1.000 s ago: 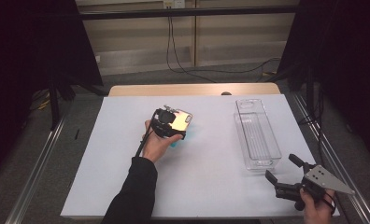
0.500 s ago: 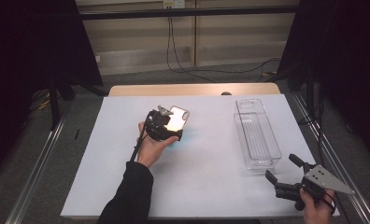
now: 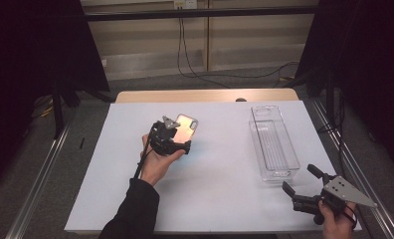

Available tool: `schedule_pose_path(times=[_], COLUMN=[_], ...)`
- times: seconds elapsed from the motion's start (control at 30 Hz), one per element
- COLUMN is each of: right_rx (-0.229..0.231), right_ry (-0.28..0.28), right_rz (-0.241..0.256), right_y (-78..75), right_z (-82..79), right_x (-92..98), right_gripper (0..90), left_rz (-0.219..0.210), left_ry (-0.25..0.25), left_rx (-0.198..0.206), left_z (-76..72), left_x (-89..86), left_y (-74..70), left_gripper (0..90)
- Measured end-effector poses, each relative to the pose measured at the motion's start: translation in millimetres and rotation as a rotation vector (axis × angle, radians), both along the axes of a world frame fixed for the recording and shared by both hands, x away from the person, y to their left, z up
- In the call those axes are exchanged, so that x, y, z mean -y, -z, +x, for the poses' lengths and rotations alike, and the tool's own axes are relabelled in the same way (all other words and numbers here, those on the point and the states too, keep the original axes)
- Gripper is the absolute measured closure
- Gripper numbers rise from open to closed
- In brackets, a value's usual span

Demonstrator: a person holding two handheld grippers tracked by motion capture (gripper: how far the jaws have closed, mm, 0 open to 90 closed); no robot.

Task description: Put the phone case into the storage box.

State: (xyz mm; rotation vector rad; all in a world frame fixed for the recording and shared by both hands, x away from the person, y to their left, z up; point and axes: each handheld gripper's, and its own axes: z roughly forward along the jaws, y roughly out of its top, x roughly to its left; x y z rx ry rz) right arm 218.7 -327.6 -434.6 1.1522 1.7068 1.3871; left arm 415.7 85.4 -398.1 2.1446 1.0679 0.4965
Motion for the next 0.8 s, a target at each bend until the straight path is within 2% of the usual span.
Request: schedule_pose_path(times=[0.1,0.13,0.23,0.37,0.57,0.7,0.8], right_rx=[-0.001,0.0,0.0,-0.002,0.0,0.002,0.0], right_ry=[-0.001,-0.001,-0.003,-0.002,-0.004,-0.005,-0.001], right_rz=[-0.003,-0.002,-0.003,0.0,-0.002,-0.005,-0.003], right_y=[0.2,0.1,0.0,0.2,0.0,-0.2,-0.1], right_z=[0.3,0.4,0.3,0.4,0.2,0.0,0.3], right_x=[0.3,0.1,-0.3,-0.1,-0.5,-0.3,-0.4], right_gripper=[0.0,0.0,0.0,0.0,0.0,0.0,0.0], left_rz=[-0.003,-0.02,-0.023,-0.006,-0.007,-0.008,-0.034], left_ry=[-0.005,-0.008,0.004,0.015,0.011,0.013,0.004], left_rx=[0.013,0.028,0.022,0.038,0.055,0.079,0.114], left_z=[-5.4,-9.8,-13.7,-24.6,-32.5,-40.1,-49.0], left_x=[-4.1,-7.0,-10.5,-19.9,-29.7,-34.8,-38.6], left_y=[-1.5,-2.1,-2.6,-3.6,-6.3,-8.1,-10.0], left_gripper=[17.1,17.1,17.1,17.1,17.1,17.1,17.1])
